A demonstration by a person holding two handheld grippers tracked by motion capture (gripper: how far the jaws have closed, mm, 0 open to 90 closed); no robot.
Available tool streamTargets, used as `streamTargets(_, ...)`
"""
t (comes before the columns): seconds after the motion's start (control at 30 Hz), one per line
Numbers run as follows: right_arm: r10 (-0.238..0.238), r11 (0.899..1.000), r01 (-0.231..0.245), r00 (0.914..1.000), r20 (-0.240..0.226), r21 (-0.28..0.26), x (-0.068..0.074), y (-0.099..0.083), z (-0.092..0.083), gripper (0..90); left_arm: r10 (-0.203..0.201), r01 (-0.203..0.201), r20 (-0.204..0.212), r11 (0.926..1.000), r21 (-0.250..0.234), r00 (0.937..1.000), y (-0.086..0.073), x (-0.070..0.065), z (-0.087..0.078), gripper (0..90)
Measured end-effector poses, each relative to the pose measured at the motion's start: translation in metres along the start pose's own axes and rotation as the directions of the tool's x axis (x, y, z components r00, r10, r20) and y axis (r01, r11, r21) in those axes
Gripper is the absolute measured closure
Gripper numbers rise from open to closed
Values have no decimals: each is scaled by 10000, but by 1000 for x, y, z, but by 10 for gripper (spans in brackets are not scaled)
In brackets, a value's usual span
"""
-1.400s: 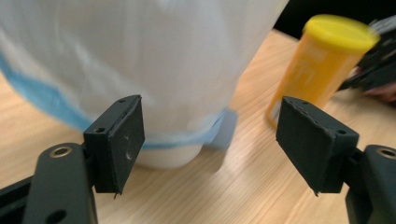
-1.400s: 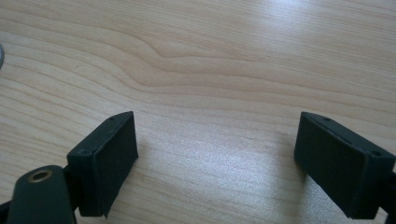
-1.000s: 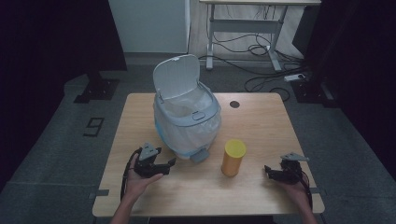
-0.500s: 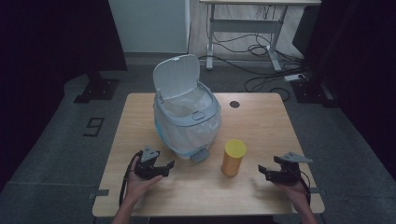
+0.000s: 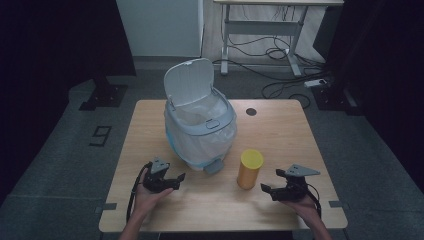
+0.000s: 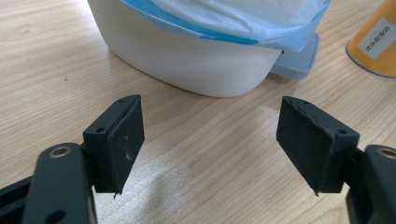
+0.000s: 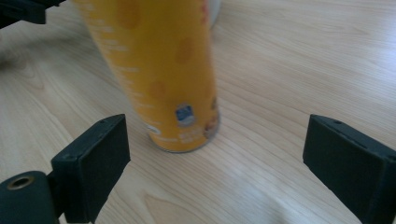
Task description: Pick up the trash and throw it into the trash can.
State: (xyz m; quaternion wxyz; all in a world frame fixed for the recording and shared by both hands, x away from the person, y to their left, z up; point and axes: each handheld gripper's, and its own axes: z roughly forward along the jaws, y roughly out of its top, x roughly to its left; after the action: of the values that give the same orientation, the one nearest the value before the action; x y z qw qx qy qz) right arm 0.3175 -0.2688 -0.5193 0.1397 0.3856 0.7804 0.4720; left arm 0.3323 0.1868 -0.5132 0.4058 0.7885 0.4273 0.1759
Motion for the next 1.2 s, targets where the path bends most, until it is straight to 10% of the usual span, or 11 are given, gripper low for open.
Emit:
streamTargets(0.77,-641,9979,644,9975,-294,83,23,19,46,22,-290,290,-7,9995,90,9996,-3,6,1,241)
streamTargets(1.2,-510,9987,512,9975,483,-26,24,24,59,228,-253,254,-52,9996,99,9997,-3,7,-1,244)
